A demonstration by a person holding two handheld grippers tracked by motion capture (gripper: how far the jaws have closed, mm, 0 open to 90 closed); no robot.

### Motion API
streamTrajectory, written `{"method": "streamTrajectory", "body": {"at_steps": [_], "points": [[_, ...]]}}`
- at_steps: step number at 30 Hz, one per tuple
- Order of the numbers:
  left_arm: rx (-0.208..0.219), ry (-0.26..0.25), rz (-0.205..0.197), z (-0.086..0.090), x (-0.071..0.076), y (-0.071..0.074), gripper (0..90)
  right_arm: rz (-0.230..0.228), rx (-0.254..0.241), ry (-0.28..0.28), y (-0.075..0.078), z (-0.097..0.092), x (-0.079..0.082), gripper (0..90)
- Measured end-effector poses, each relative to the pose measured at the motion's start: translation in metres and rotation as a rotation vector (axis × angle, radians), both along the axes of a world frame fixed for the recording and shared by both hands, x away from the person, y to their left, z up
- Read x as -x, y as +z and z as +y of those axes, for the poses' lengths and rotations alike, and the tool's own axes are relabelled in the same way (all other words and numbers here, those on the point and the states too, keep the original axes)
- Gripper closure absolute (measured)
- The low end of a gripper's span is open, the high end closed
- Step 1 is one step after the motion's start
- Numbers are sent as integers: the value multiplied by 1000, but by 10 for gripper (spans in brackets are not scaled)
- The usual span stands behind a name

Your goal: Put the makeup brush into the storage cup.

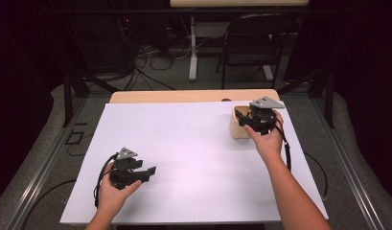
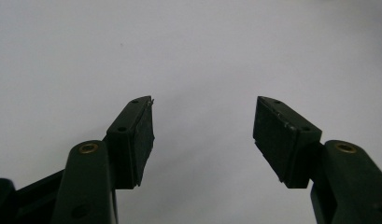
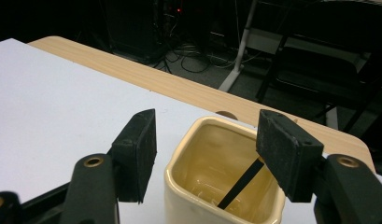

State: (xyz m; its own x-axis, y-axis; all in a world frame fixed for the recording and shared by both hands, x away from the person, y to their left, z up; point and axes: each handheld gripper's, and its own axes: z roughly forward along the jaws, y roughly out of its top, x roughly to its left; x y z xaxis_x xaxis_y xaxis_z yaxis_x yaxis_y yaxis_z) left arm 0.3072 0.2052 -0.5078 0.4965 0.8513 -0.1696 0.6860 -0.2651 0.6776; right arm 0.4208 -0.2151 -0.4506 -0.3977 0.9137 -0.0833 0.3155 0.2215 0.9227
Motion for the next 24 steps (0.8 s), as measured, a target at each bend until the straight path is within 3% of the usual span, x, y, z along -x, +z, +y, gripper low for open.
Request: {"method": "streamTrajectory", "body": {"at_steps": [14,24], "points": [[2,6,-2,1,0,0,383,9,-44,61,1,-4,23,386],[3,4,-1,0,1,0,383,8,-21,102,-5,1,38,386]]}}
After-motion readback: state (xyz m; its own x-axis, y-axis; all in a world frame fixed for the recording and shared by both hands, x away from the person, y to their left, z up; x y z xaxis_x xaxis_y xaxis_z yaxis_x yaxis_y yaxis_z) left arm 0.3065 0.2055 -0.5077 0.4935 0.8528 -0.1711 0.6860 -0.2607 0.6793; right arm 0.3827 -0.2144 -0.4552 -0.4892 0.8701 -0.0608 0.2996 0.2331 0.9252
